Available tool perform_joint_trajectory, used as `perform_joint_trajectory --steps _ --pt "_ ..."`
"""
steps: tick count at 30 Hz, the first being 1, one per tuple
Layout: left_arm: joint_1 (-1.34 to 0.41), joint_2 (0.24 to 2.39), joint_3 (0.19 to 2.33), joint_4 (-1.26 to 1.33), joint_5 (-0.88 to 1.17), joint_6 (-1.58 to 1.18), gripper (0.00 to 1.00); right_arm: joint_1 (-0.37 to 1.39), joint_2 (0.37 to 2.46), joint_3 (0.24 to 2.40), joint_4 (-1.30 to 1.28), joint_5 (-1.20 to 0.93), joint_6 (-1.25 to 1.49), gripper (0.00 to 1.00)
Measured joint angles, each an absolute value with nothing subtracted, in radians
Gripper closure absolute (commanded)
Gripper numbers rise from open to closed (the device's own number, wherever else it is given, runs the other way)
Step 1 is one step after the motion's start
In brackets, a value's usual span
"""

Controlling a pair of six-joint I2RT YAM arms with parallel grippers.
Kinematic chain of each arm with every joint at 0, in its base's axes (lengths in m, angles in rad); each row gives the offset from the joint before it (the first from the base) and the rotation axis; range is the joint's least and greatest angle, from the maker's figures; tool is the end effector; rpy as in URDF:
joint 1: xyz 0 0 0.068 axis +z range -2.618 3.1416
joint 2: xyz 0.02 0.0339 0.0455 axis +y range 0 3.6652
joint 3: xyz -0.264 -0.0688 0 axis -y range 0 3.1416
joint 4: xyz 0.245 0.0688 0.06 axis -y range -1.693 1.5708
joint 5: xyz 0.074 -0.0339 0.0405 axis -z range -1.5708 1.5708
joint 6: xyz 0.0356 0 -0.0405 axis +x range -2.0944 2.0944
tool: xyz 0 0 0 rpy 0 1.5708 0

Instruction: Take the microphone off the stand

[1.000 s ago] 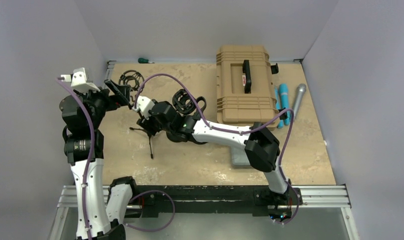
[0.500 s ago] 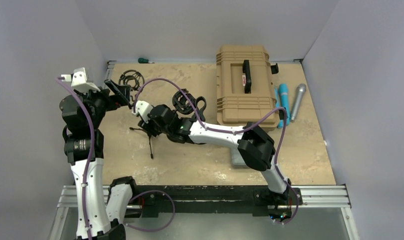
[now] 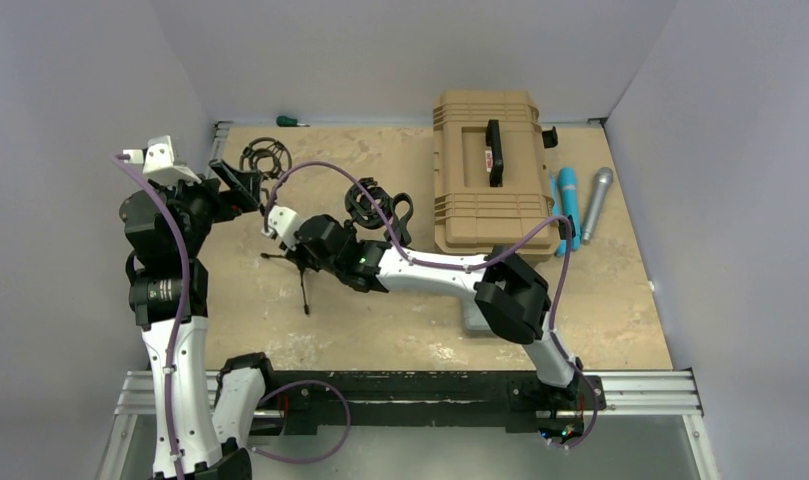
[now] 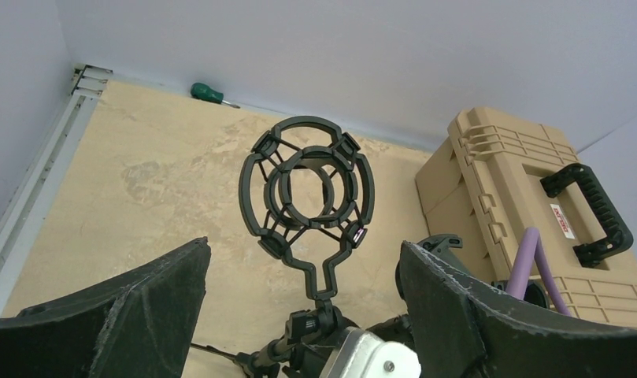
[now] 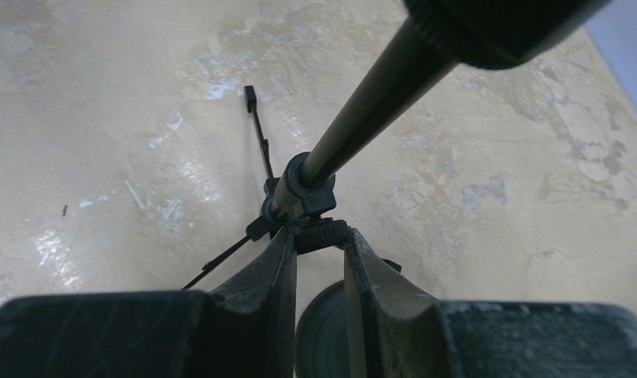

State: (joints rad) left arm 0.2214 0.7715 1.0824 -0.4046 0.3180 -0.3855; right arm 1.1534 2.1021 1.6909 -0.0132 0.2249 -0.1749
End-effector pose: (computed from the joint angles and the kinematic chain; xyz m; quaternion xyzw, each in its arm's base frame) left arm 0.1517 0.0227 0.4195 -0.1164 0.7286 -0.1712 0.6529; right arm 0.2105 0.4551 0.2534 -0.4667 0.6949 0.1700 0.5200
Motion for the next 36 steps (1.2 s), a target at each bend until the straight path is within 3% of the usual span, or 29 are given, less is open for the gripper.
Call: perform_joint_trajectory --steps 6,11,19,23,30,36 --pt "0.221 0.770 1.082 -0.405 0.314 -0.385 0.13 1.210 2.103 1.623 0.099 0.481 -0.293 1.00" --pt "0.222 0.768 1.082 -0.405 0.309 -0.385 0.13 1.274 2.128 1.523 0.334 0.772 -0.529 1.00" --pt "0.222 0.764 1.082 -0.405 0.303 -0.385 0.13 1.298 2.188 1.526 0.474 0.884 -0.721 1.00" --pt "0.222 0.762 1.082 -0.405 0.298 -0.385 0.13 1.304 2.208 1.552 0.473 0.901 -0.747 0.74" --pt "0.222 0.755 1.082 -0.405 0.284 -0.384 0.13 1.305 2.178 1.582 0.312 0.821 -0.593 0.42" --pt "0.222 0.753 1.081 -0.405 0.282 -0.384 0.13 1.282 2.033 1.543 0.186 0.630 -0.380 0.37"
